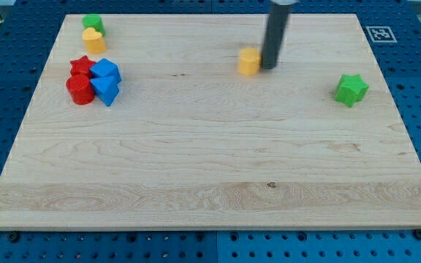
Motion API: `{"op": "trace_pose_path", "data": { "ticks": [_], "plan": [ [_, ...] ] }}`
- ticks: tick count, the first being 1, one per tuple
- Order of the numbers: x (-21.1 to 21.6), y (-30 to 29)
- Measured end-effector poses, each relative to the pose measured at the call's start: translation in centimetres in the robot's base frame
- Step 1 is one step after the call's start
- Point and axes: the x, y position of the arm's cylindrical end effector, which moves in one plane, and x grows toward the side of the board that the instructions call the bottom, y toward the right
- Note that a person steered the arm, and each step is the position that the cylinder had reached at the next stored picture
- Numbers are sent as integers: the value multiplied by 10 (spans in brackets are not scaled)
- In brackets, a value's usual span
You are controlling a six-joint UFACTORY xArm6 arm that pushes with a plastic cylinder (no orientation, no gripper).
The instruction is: Move the yellow hexagon right to the yellow heart
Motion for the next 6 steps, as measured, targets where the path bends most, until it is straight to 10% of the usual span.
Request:
{"op": "trace_pose_path", "data": {
  "ticks": [4, 6],
  "plan": [
    [21, -40],
    [-8, -155]
  ]
}}
